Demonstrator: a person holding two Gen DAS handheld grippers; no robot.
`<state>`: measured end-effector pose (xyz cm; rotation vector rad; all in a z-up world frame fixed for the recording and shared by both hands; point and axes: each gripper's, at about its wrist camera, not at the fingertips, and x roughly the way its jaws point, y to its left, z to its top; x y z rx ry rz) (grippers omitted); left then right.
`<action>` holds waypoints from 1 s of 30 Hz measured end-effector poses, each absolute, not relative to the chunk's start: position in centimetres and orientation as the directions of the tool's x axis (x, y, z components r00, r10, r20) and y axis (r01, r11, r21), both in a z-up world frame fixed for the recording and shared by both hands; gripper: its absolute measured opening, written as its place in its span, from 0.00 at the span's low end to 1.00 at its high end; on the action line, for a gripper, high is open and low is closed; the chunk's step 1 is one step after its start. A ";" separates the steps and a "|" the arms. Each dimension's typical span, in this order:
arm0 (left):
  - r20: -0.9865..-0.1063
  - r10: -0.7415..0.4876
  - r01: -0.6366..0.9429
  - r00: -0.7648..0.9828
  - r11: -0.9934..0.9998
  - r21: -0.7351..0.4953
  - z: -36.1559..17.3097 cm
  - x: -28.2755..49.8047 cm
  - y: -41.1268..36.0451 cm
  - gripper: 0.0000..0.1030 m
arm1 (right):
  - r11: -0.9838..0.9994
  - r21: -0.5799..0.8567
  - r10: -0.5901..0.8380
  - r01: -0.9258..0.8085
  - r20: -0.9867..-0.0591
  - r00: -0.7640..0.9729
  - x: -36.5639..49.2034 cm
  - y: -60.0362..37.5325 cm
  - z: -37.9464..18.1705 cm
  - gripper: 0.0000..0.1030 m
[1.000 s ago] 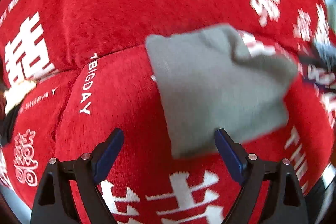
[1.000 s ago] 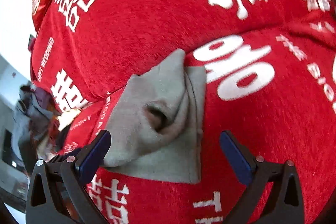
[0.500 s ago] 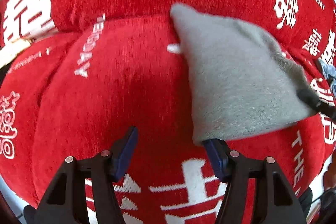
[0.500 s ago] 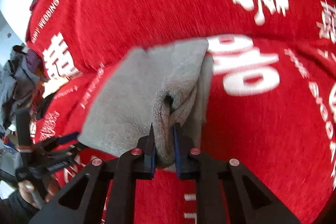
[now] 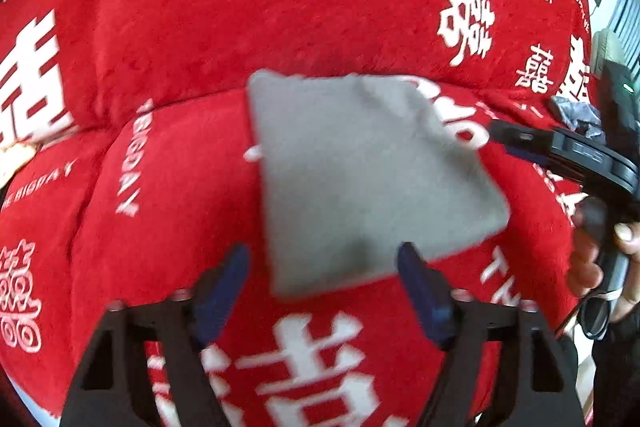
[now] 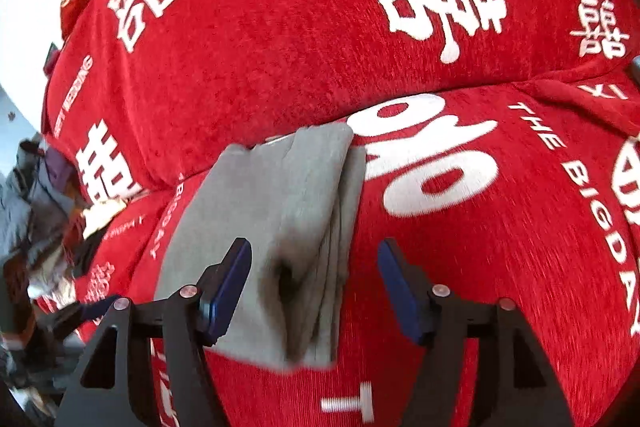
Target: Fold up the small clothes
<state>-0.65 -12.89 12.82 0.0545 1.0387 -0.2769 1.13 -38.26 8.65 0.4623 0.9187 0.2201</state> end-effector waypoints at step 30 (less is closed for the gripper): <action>-0.869 -0.263 0.399 0.420 0.913 -0.084 10.6 1.8 -20.9 0.84 | 0.898 0.438 0.392 -0.052 -0.738 0.549 9.9 -39.9 6.0 0.42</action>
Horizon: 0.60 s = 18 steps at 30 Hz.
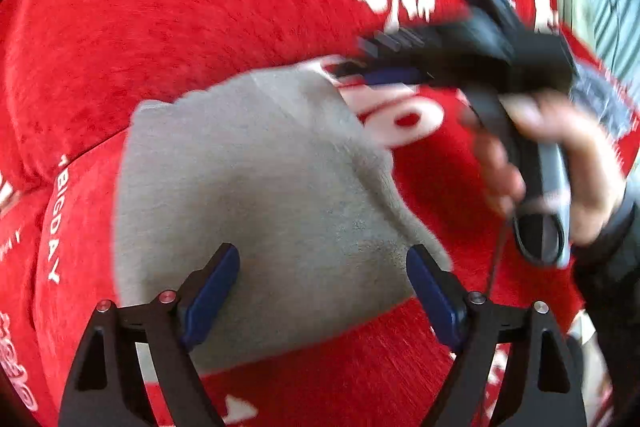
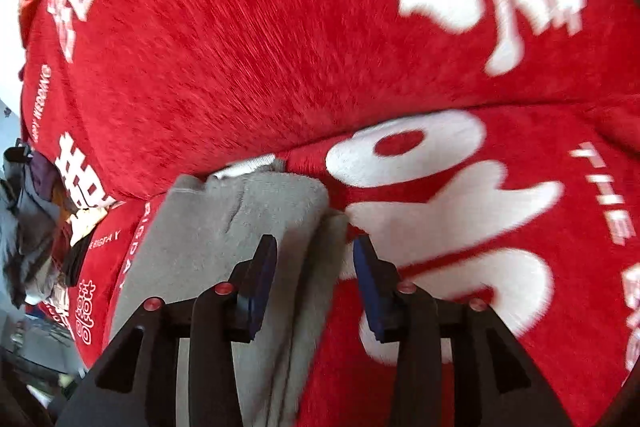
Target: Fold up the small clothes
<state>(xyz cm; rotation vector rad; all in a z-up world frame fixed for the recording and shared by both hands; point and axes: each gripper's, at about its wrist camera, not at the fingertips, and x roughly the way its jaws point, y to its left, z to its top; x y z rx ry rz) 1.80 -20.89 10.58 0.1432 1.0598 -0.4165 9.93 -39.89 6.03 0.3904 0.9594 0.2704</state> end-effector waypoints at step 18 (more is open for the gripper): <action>-0.899 -0.060 0.035 0.434 0.998 -0.050 7.6 4.3 -9.5 1.00 | 0.928 0.288 0.372 -0.239 -0.776 0.509 2.1 -31.0 6.6 0.70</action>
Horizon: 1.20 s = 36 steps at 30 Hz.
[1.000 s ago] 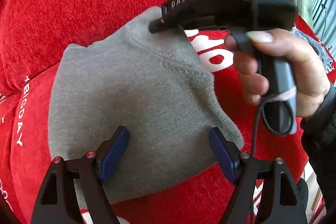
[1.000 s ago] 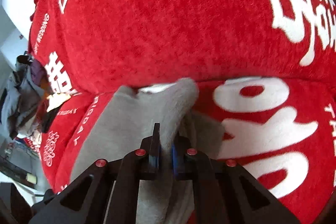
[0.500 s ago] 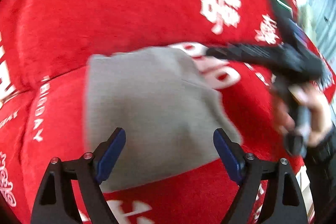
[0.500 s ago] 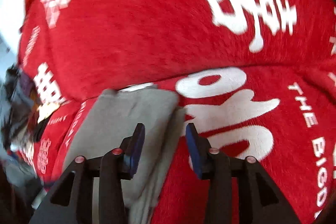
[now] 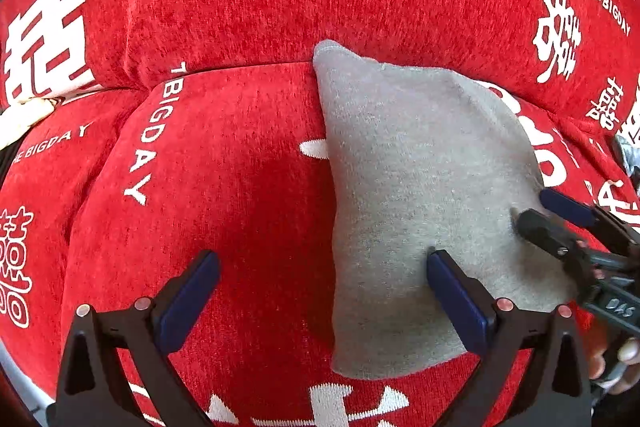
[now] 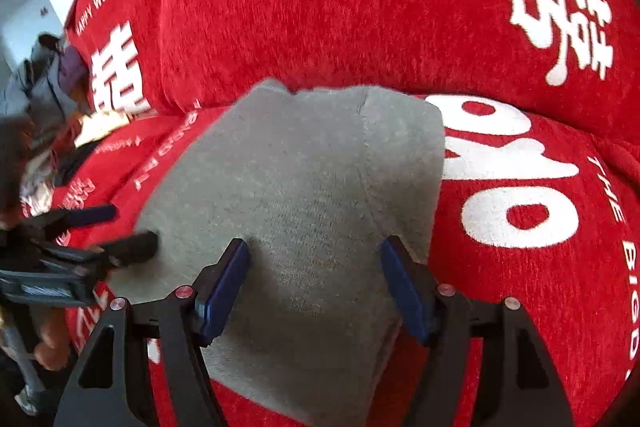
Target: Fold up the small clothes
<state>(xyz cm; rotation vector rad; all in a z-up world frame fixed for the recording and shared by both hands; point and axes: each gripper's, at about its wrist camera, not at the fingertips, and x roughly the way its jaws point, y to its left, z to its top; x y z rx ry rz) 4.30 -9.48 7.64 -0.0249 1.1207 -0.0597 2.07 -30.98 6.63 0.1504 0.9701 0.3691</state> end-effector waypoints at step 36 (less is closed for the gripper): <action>-0.918 -0.038 0.068 0.395 0.998 -0.012 5.9 11.9 -10.9 1.00 | 0.966 0.200 0.248 -0.165 -0.899 0.362 12.6 -29.6 4.4 0.78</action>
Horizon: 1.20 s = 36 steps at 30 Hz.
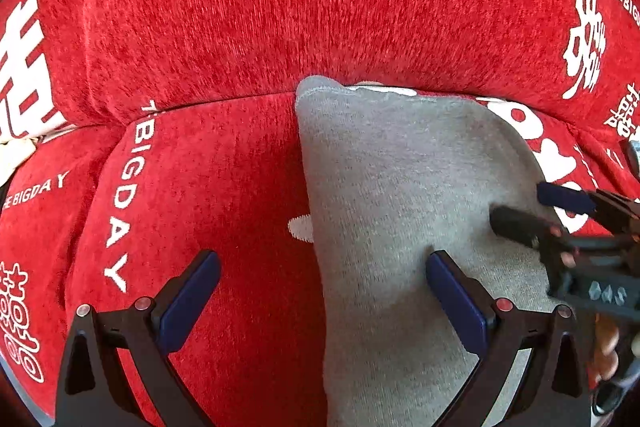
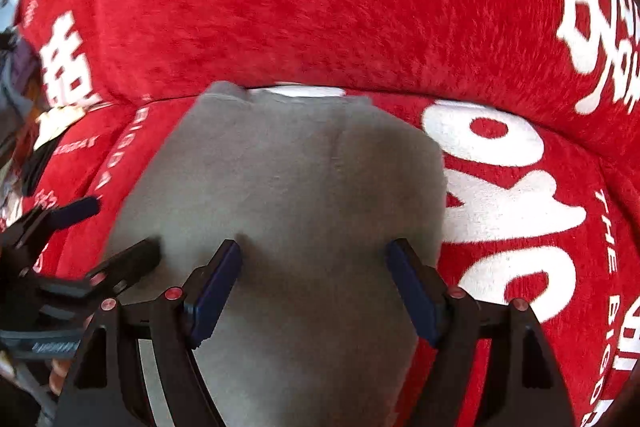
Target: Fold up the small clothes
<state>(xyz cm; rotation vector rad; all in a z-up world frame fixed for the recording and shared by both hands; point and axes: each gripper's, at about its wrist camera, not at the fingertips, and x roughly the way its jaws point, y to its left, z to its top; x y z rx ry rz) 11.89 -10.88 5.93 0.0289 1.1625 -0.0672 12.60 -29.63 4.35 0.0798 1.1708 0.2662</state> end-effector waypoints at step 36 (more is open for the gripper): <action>-0.915 -0.353 0.048 0.195 0.935 -0.351 4.8 11.8 -8.3 1.00 | 0.853 0.499 0.416 0.152 -0.827 0.379 5.5 -39.4 4.7 0.79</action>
